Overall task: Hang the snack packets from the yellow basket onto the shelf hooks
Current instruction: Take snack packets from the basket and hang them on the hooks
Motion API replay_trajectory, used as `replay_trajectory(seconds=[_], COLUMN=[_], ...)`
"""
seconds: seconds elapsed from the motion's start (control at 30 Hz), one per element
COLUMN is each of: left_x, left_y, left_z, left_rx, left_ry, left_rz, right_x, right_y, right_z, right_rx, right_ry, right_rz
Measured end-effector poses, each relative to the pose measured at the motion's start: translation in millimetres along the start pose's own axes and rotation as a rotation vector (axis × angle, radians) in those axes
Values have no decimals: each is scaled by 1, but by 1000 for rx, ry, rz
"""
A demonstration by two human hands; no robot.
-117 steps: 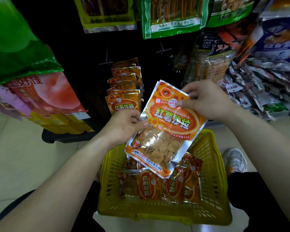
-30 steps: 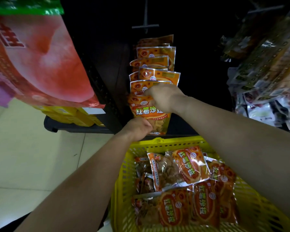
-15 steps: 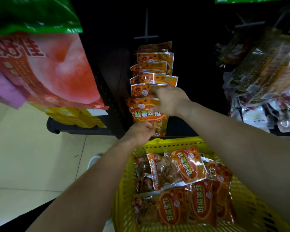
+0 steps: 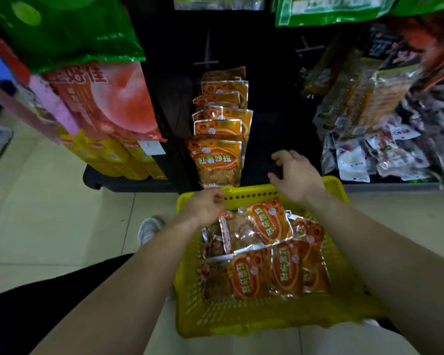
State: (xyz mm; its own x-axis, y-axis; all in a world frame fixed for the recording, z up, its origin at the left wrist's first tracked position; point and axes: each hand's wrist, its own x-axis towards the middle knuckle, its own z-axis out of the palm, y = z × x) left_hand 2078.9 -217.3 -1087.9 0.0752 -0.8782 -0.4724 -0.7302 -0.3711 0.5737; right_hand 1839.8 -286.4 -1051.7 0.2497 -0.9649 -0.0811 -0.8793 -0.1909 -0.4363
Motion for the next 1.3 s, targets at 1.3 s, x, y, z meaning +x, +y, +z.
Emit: replay_trajectory(seconds=[1.3], left_x=[-32], left_y=[11], left_z=[7], left_rx=[35], left_ry=[132], left_rz=[98], right_x=[-74], right_y=[44], right_z=[31], right_rx=[135], right_ry=[-174], right_rz=[259])
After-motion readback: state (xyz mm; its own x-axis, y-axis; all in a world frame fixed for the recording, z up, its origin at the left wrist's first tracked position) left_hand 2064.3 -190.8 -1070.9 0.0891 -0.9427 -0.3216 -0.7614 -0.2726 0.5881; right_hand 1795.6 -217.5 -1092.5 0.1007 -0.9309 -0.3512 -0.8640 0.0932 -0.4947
